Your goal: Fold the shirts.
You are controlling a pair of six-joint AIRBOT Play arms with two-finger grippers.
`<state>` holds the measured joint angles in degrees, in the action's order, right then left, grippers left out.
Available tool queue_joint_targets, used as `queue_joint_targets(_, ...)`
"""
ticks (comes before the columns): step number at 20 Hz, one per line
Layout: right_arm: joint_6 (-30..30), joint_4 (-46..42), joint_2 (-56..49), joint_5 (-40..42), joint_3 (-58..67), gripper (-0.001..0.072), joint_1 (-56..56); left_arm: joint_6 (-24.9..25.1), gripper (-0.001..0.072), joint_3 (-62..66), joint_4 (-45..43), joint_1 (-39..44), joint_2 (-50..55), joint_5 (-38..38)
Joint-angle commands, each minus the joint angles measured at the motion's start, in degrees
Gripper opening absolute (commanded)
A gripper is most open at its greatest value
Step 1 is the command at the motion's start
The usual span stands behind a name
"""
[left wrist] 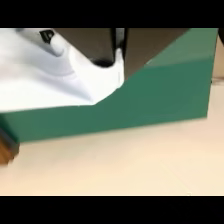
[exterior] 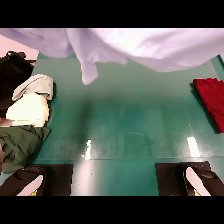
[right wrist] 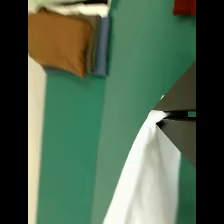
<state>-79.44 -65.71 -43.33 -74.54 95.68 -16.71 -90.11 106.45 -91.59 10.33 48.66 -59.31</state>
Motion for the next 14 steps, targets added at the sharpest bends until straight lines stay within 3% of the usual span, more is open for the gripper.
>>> queue_joint_targets(1,0.04,-0.28,0.17,-5.95,8.74,0.0018,-5.7,0.07,0.0029,2.95,0.59,-0.02,-6.34,-0.26)
queue_joint_targets(7,-2.23,-0.04,-12.41,-16.41,17.86,0.0017,-3.65,0.15,0.0029,0.46,5.55,-0.02,-4.5,-3.89)
queue_joint_targets(11,-6.25,-7.52,-22.1,-17.57,9.16,0.0018,7.58,2.23,0.0029,-8.74,5.57,-0.02,6.25,-10.84)
queue_joint_targets(14,-7.8,-14.45,-31.78,-18.47,0.5,0.0017,13.53,3.19,0.0029,-18.34,5.53,-0.02,16.83,-8.96)
